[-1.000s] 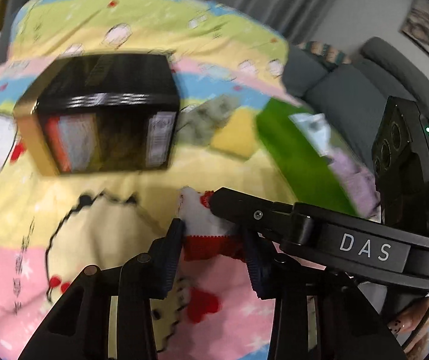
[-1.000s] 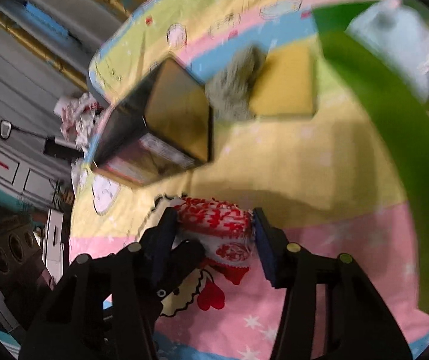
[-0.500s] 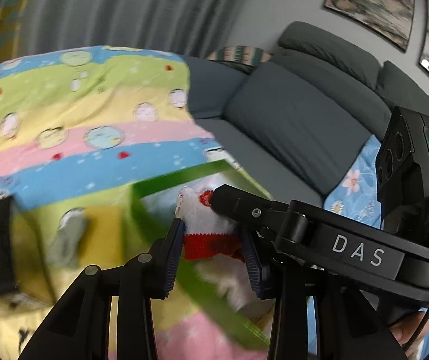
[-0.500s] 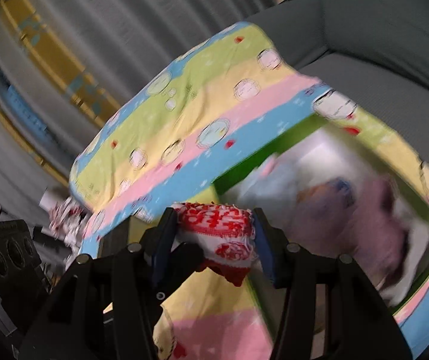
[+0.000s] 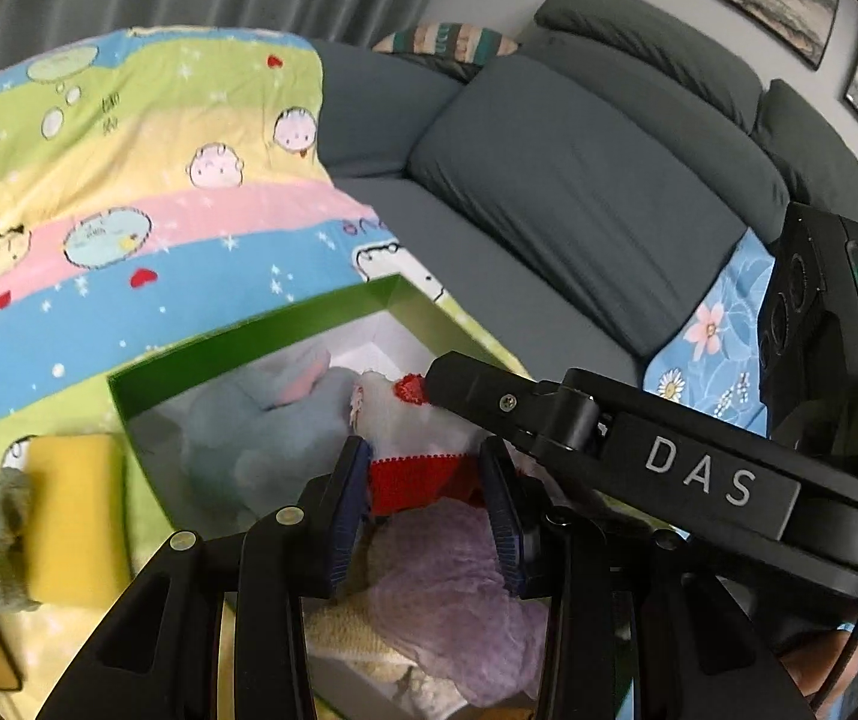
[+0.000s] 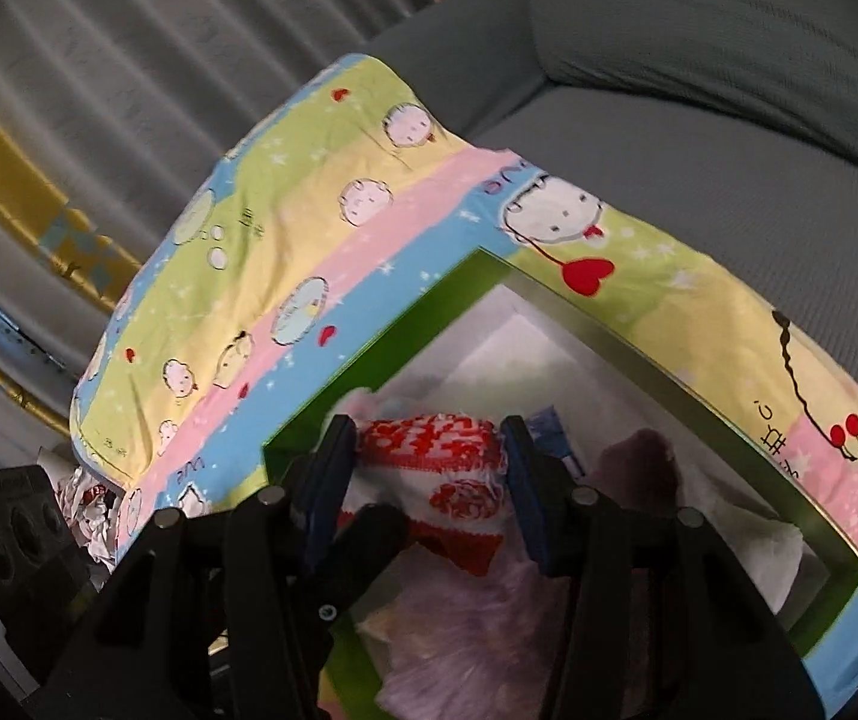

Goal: Organize soft objects
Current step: 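Lower the sock into the box and open the right tool, then move the right tool to the olive green fuzzy cloth and close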

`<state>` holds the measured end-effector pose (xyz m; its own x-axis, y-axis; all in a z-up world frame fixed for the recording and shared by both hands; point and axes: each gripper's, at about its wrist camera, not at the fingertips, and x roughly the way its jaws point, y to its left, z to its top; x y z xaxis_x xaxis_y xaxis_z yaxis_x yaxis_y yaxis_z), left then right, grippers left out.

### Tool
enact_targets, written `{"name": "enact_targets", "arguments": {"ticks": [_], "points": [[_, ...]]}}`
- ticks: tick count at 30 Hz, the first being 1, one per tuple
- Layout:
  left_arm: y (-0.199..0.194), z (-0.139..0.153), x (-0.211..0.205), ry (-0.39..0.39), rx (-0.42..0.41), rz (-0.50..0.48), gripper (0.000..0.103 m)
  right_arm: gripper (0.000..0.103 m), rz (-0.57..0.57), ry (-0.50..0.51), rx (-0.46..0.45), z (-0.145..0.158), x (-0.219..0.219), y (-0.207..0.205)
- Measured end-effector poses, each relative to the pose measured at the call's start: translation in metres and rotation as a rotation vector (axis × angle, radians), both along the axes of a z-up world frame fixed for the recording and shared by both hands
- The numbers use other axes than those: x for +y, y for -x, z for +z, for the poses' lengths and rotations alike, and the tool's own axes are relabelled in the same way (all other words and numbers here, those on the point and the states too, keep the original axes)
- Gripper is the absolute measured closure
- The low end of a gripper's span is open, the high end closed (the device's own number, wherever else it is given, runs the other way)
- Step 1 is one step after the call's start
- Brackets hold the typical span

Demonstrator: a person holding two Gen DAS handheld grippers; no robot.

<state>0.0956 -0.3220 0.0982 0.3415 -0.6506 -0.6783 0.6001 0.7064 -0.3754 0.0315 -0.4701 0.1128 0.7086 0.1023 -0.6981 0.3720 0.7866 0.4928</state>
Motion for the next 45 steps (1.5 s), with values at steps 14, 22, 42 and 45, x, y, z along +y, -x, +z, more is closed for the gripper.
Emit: {"name": "enact_targets", "arguments": {"ticks": [14,22,42,45], "points": [[0.005,0.004,0.026,0.003,0.053,0.045,0.049,0.022,-0.026,0.062,0.003,0.007,0.007,0.000],[0.014,0.028,0.100,-0.002,-0.001,0.216,0.026,0.017,0.023,0.110,-0.093,0.036,0.035,0.009],[0.047,-0.007,0.274,-0.033,0.062,0.623,0.026,0.056,0.375,0.057,0.049,-0.023,0.189,-0.071],[0.052,-0.010,0.276,-0.056,0.062,0.607,0.026,0.061,0.375,0.056,0.085,-0.041,0.198,-0.084]]}}
